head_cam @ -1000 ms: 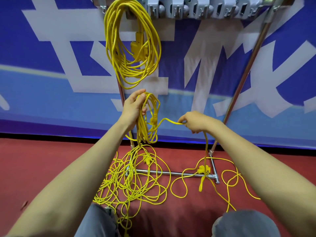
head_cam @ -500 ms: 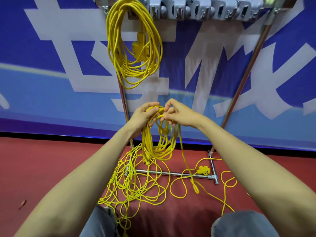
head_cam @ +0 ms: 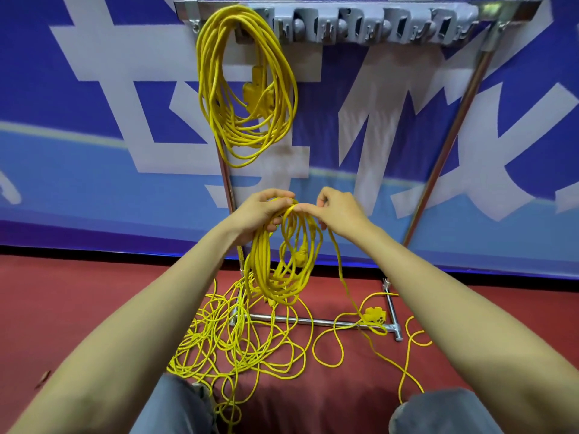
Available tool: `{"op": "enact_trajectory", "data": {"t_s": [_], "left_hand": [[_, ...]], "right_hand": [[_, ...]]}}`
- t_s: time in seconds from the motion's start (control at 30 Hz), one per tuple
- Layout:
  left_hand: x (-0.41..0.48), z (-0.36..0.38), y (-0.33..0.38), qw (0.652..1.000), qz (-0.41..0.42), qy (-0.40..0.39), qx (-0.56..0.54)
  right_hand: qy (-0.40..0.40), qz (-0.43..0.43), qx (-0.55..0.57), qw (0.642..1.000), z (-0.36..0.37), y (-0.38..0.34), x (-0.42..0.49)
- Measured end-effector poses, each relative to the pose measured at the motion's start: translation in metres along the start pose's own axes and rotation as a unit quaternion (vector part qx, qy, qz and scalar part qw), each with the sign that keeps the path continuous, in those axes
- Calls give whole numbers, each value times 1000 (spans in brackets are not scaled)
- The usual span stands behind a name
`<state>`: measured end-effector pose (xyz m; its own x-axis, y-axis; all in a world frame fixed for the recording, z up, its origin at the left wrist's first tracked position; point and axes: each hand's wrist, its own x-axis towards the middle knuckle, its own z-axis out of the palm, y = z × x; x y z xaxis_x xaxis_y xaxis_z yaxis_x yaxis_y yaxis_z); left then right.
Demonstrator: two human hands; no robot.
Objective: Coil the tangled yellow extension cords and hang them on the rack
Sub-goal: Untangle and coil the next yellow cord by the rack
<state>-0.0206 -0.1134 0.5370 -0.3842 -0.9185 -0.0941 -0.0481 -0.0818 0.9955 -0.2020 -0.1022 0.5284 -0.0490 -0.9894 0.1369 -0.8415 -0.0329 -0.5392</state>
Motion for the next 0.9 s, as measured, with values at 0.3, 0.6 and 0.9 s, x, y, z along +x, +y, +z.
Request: {"op": "enact_trajectory", "data": {"t_s": [0.3, 0.6, 0.9], "left_hand": [[-6, -2, 8, 997, -4, -42, -61], [-7, -16, 12, 995, 22, 26, -93], [-19, -29, 6, 994, 38, 73, -70]], "right_hand": [[-70, 46, 226, 971, 0, 1, -6], [-163, -8, 244, 956, -2, 41, -21], [-93, -86, 293, 948, -79, 2, -29]]}}
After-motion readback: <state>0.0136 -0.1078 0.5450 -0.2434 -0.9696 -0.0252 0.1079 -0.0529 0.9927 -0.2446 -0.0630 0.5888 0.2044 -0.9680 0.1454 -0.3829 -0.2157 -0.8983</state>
